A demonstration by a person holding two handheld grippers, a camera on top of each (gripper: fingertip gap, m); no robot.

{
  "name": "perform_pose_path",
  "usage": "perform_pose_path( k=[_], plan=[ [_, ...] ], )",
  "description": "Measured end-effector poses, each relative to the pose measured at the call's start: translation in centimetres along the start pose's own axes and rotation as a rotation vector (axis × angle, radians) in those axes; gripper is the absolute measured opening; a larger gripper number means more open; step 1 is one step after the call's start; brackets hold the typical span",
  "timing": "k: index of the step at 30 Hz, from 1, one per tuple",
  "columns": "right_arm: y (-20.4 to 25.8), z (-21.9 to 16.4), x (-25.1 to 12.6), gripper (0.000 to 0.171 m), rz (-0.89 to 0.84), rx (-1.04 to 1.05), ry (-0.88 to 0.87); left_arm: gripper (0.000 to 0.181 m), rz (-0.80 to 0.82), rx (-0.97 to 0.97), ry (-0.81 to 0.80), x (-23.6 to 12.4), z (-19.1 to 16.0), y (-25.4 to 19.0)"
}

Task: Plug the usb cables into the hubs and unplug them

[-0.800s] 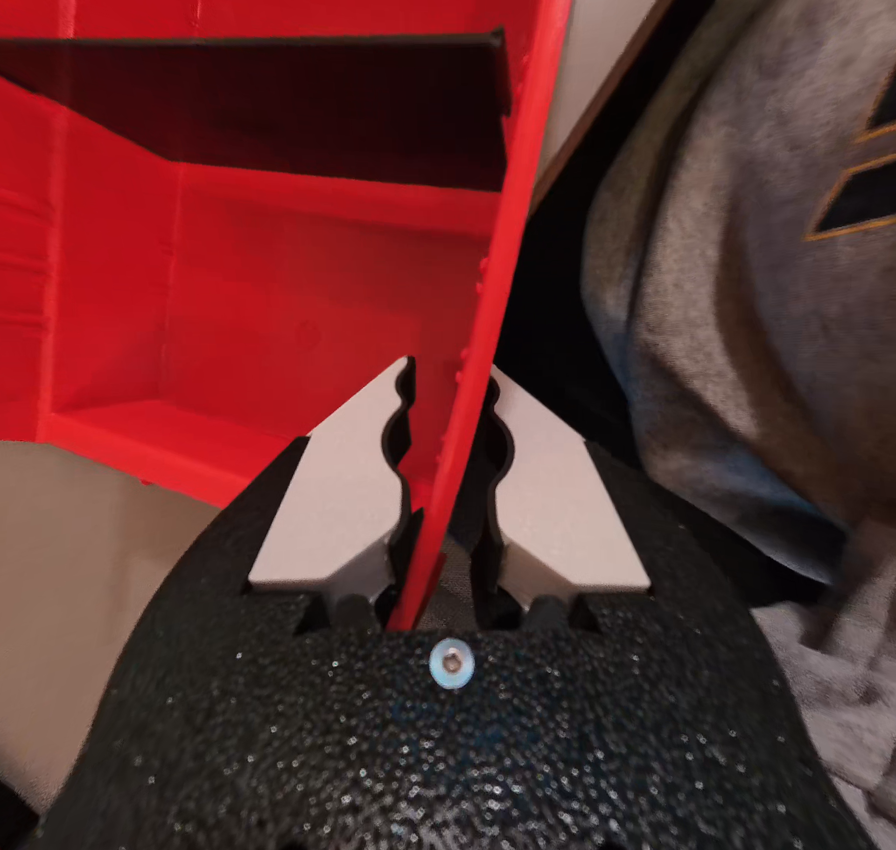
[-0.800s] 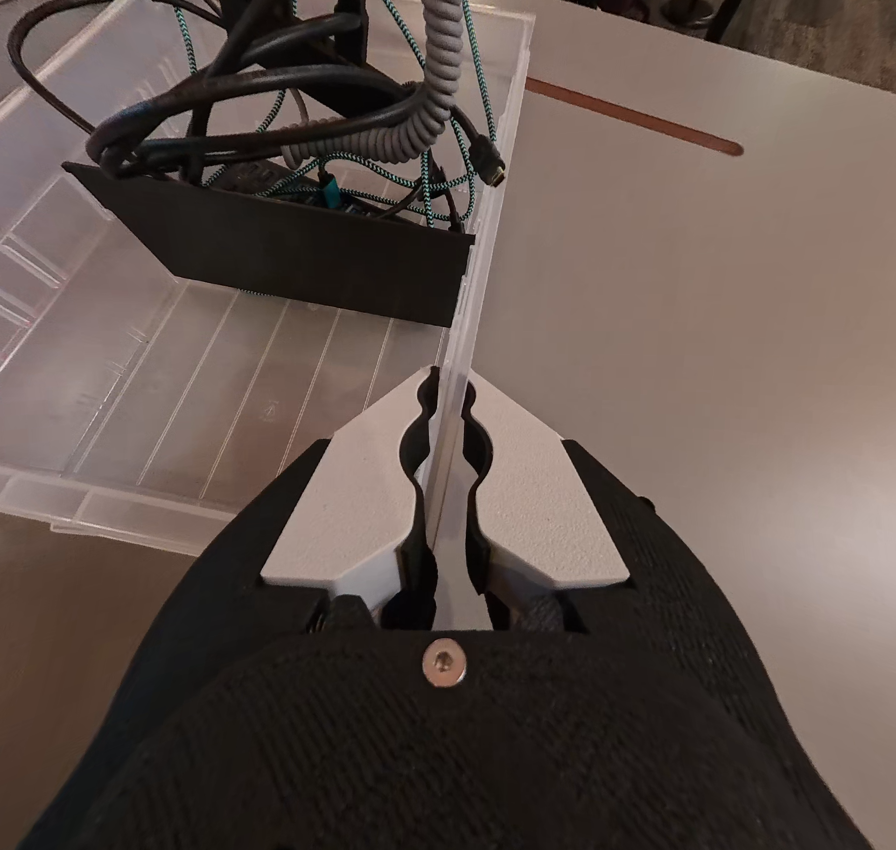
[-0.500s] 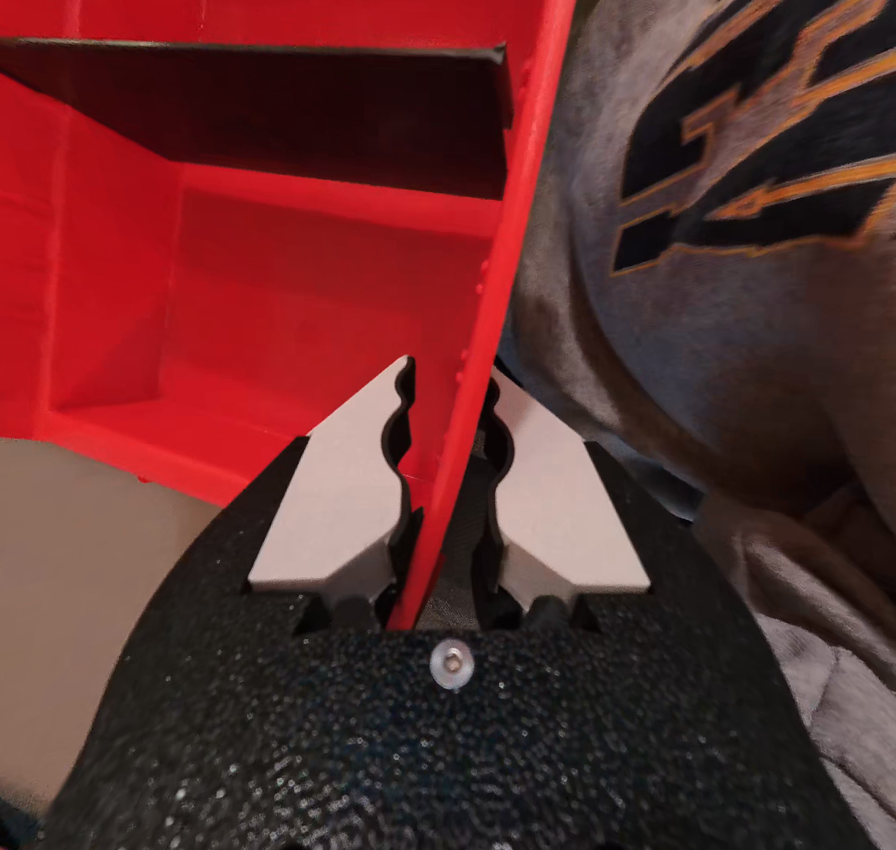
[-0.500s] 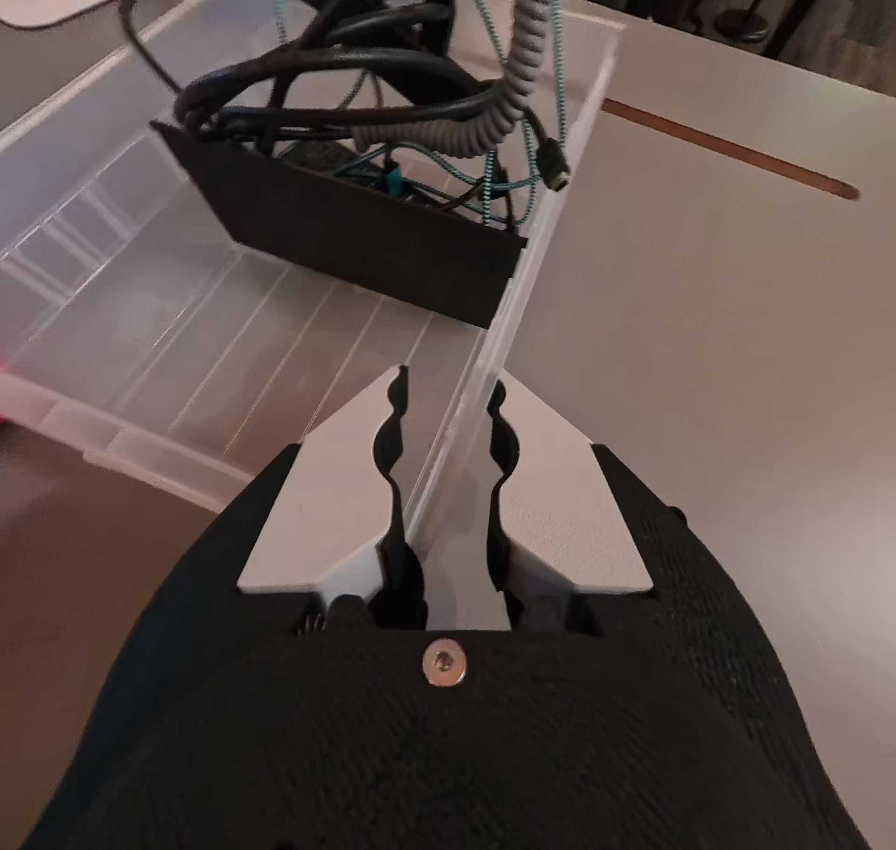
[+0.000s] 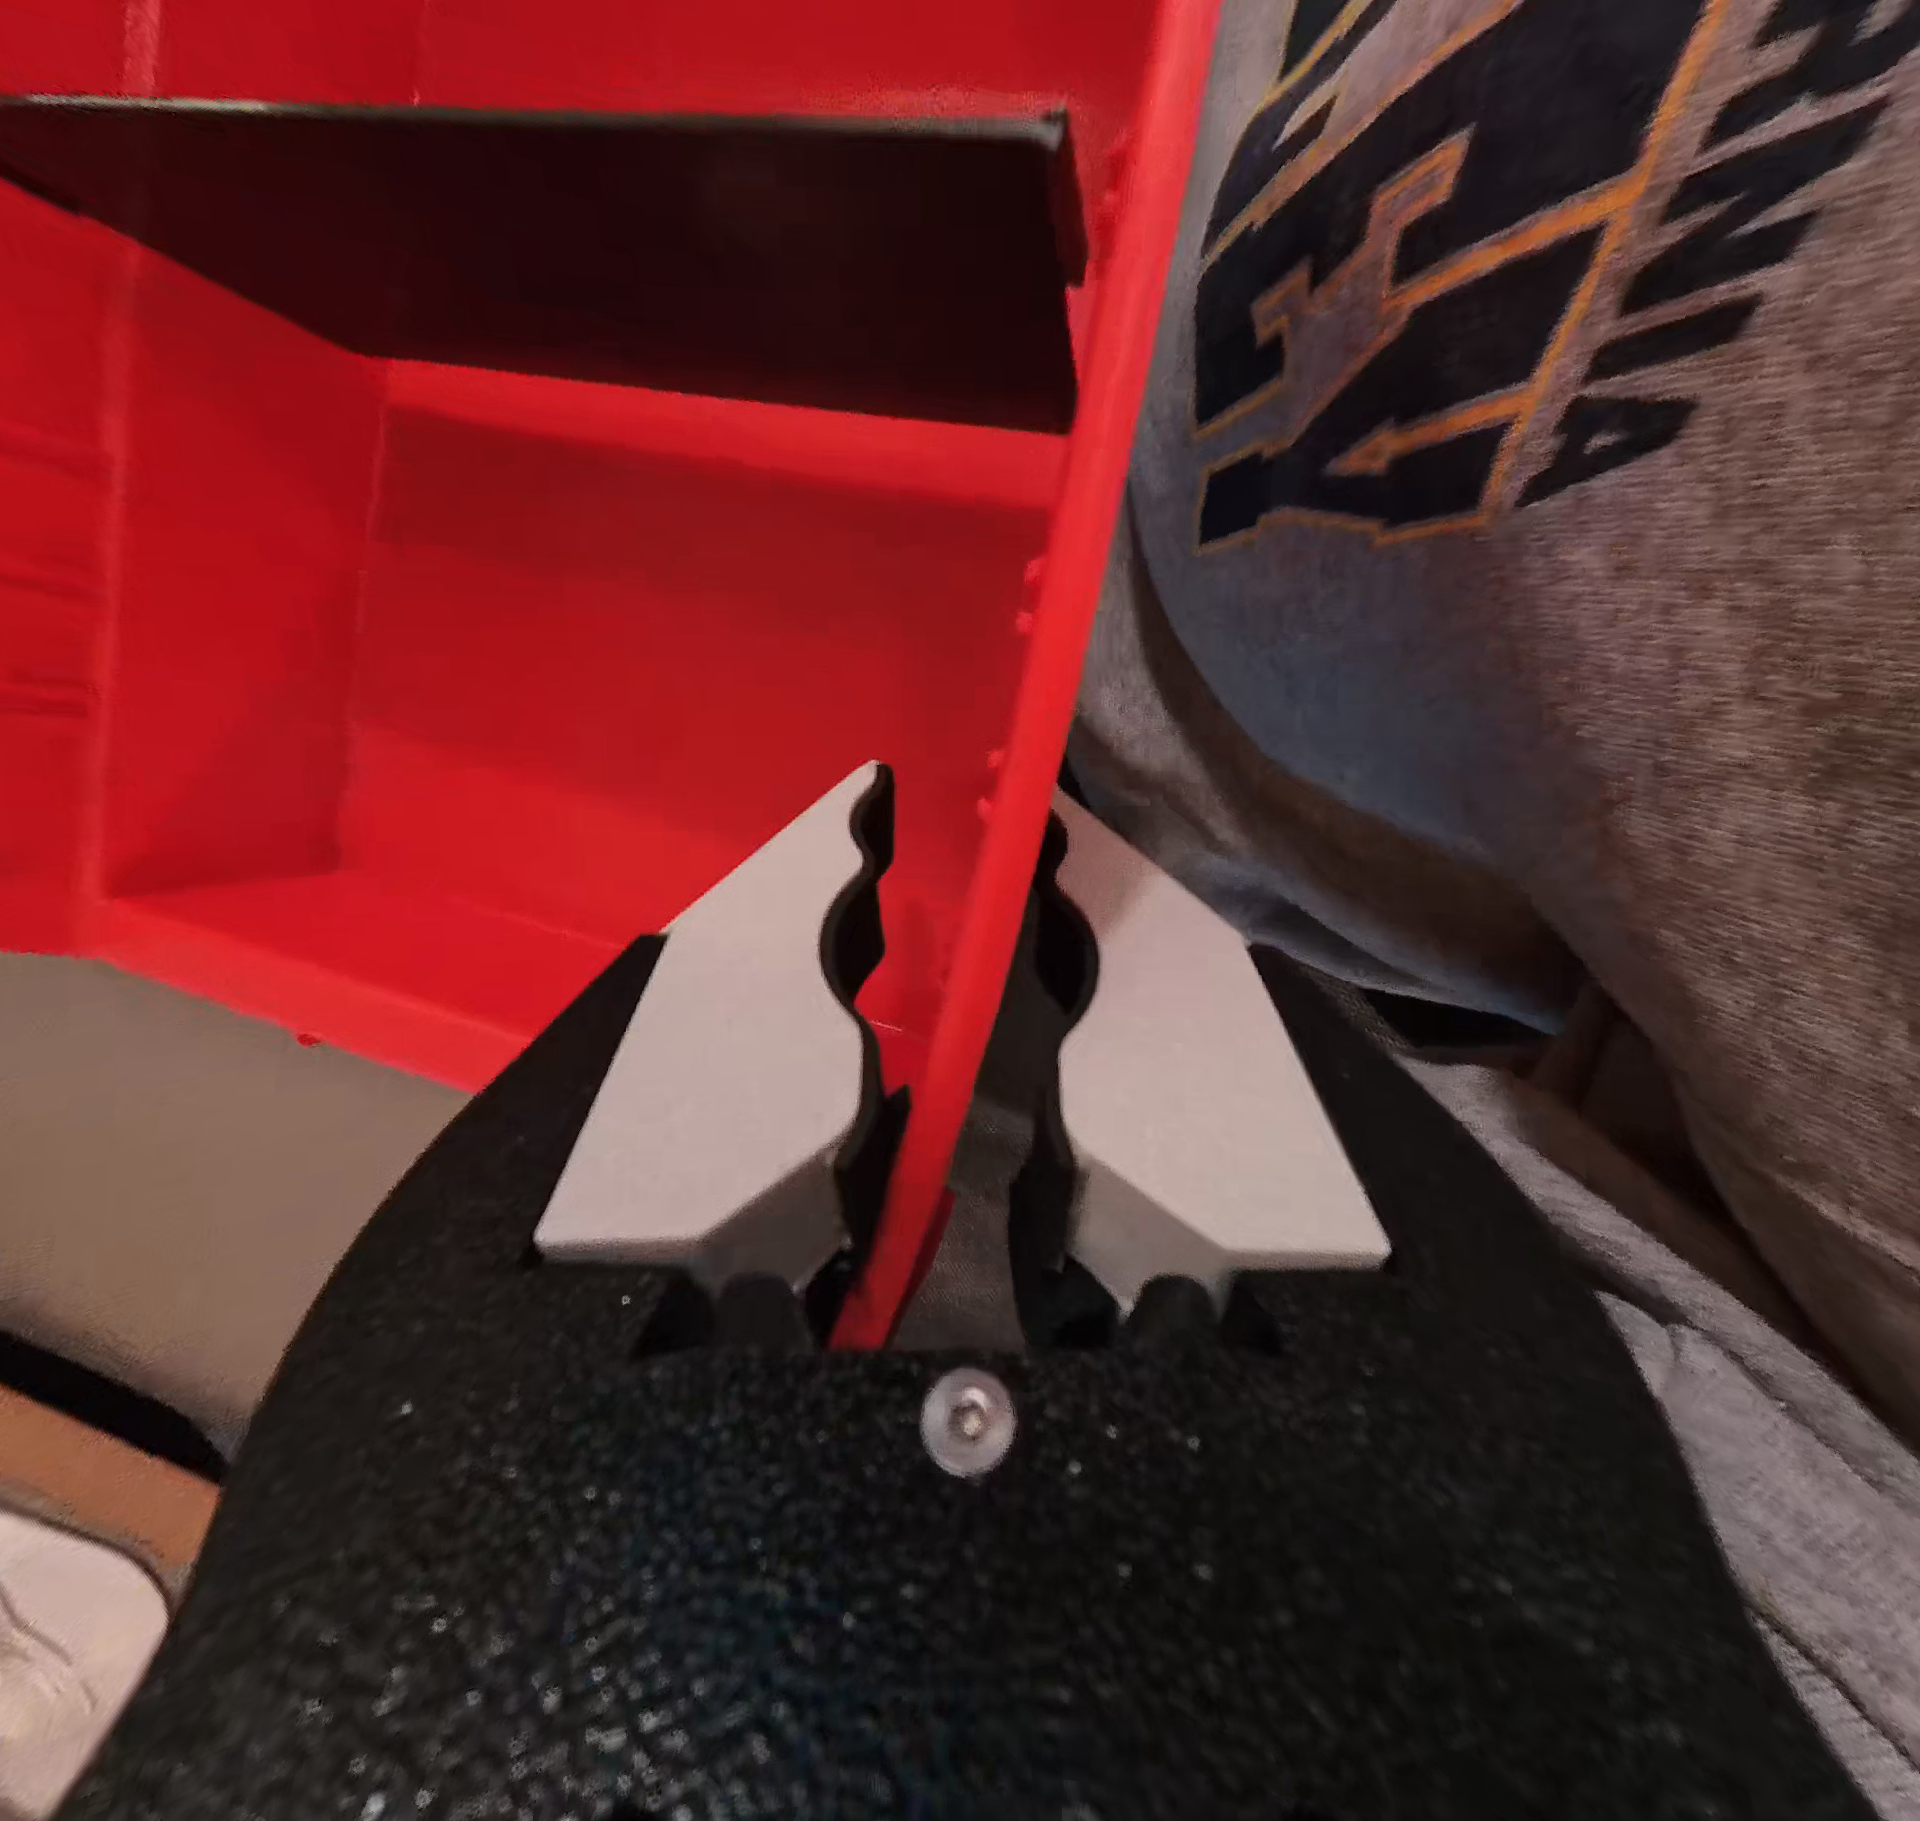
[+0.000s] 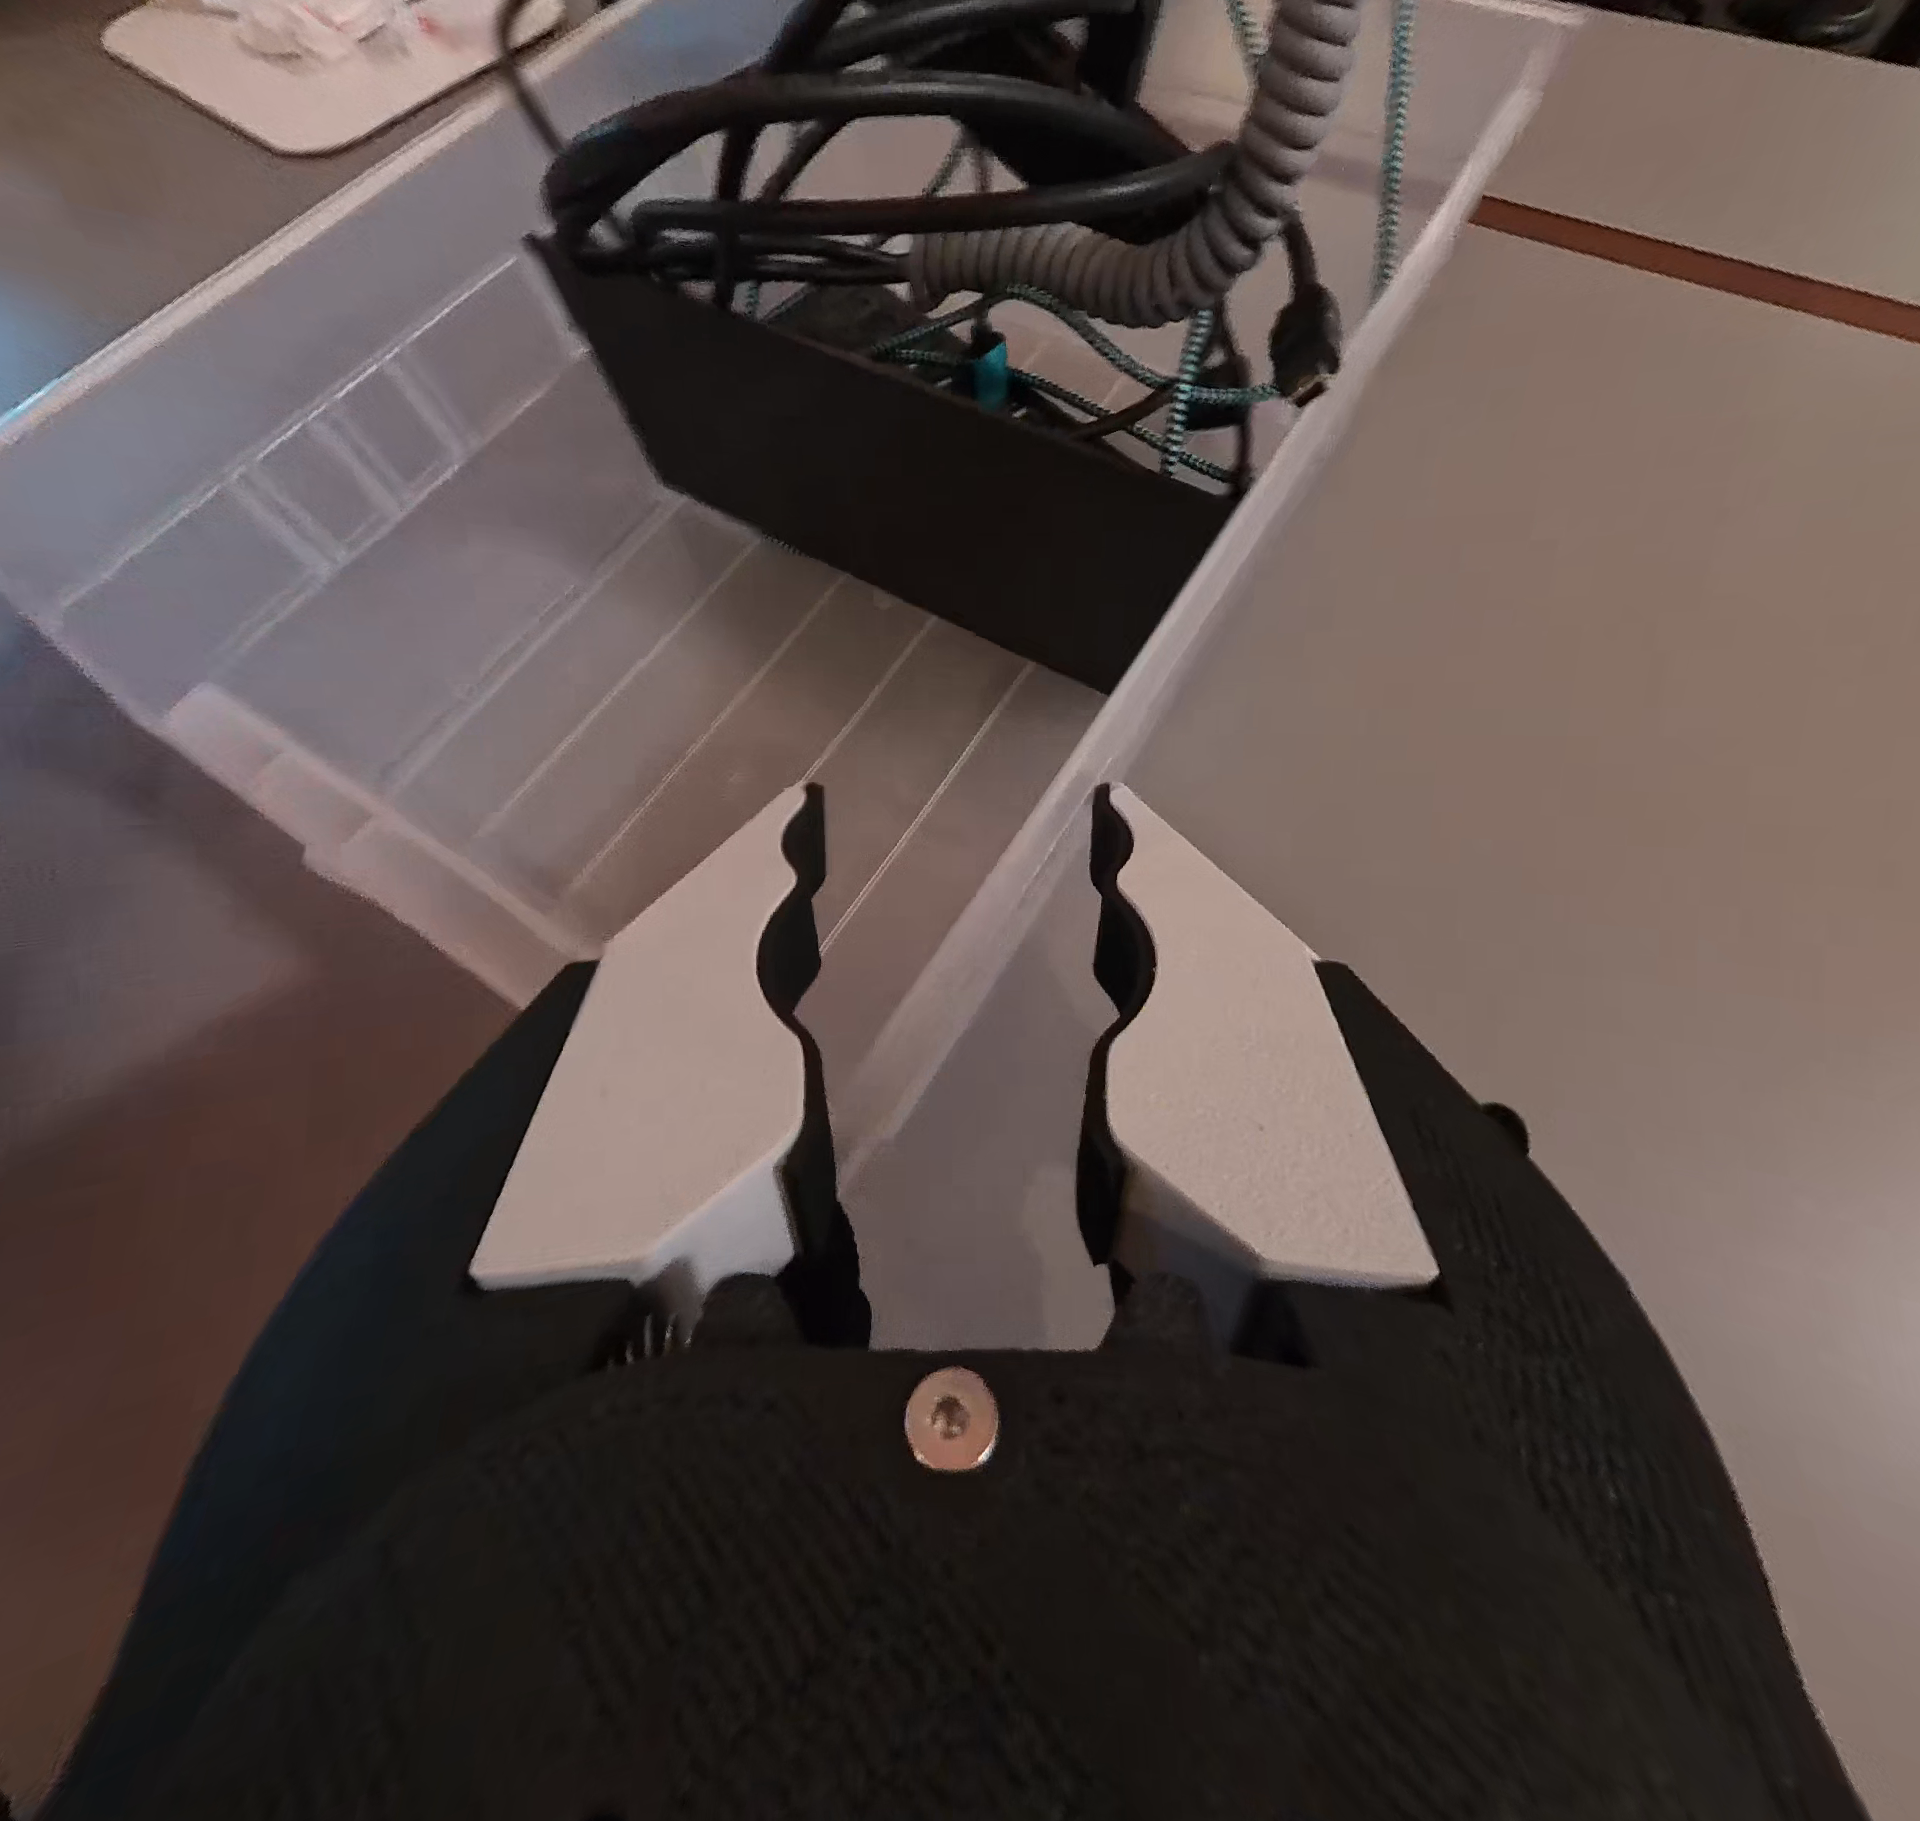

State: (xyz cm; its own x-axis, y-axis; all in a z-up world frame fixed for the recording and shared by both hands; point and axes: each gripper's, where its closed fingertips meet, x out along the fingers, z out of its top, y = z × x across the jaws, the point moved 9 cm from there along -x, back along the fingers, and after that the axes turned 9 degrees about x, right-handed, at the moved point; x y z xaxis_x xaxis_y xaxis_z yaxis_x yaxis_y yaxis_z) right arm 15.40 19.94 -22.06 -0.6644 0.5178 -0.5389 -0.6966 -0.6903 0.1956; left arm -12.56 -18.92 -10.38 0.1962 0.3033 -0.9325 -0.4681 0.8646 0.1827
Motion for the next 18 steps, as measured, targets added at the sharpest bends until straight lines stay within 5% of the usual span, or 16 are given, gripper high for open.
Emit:
perform_pose_path(
  k=[1, 5, 10, 14, 18],
  plan=[
    [0.6, 0.0, 0.2, 0.056, 0.047, -0.02, 0.009, 0.022, -0.003, 0.033, -0.033, -0.2, 0.6, 0.0],
    [0.4, 0.8, -2.6, 0.055, 0.313, 0.047, 0.052, 0.023, 0.008, 0.221, -0.2, 1.1, 4.5, 1.3],
    [-6.6, 2.5, -17.2, 0.046, 0.437, 0.379, -0.349, 0.024, 0.059, 0.36, -0.431, 4.7, 11.3, 3.6],
    [-10.2, -1.2, -28.9, 0.046, 0.118, 0.378, -0.632, 0.024, 0.056, 0.401, -0.545, 7.4, 18.5, 5.6],
    [-10.6, -4.5, -35.7, 0.046, -0.298, 0.378, -0.707, 0.025, -0.036, 0.431, -0.556, 10.2, 26.1, 6.6]
  ],
)
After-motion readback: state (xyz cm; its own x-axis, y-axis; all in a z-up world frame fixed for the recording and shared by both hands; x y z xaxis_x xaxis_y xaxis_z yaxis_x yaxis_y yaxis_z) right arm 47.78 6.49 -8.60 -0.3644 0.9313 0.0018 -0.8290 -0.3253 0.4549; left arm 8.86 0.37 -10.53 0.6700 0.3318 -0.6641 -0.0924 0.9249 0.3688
